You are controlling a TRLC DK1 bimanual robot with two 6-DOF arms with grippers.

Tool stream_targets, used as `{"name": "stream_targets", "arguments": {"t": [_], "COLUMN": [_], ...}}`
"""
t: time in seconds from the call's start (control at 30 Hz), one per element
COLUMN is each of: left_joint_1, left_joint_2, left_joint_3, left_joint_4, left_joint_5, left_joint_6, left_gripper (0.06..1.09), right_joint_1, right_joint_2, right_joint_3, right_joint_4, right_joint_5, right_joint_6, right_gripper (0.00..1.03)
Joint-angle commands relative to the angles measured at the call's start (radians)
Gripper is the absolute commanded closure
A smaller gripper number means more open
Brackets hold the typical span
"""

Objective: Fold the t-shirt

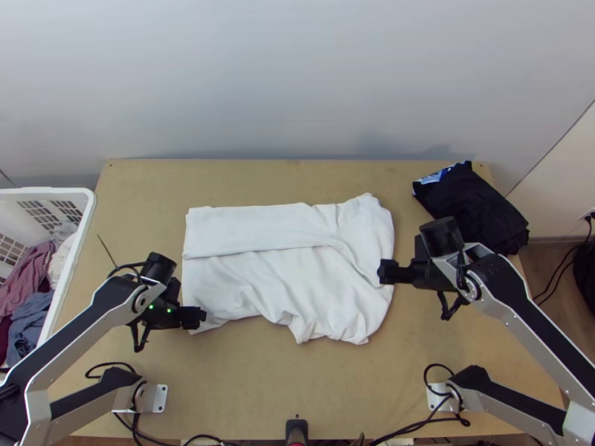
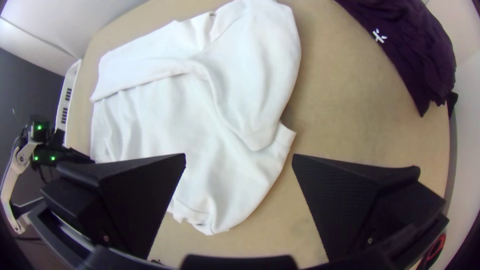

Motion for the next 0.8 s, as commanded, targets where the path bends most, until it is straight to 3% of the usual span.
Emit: {"name": "stream_targets", "arguments": {"t": [0.0,0.13,0.77], "left_joint_1": [-0.016,-0.017,0.139], "left_joint_2": [0.021,0.006,-0.026], "left_joint_3": [-0.044,-0.054,0.353], "left_joint_4": [0.115,0.178,0.084], "left_joint_5": [-0.005,-0.033,-0.038], "left_joint_6": [-0.042,-0.058,-0.087], "left_gripper": [0.74,1.05,1.05], "right_joint_1": [0.075,0.144,0.527], "right_joint_2": [0.007,0.019,0.283], "right_joint_3": [-0.008,-0.028,-0.034], "right_joint_4": [-0.071,-0.106,-0.081], "right_joint_5": [-0.022,-0.030,-0.051], "right_joint_6": [-0.044,-0.070,-0.116], "right_gripper": [0.04,0.06,0.07]}}
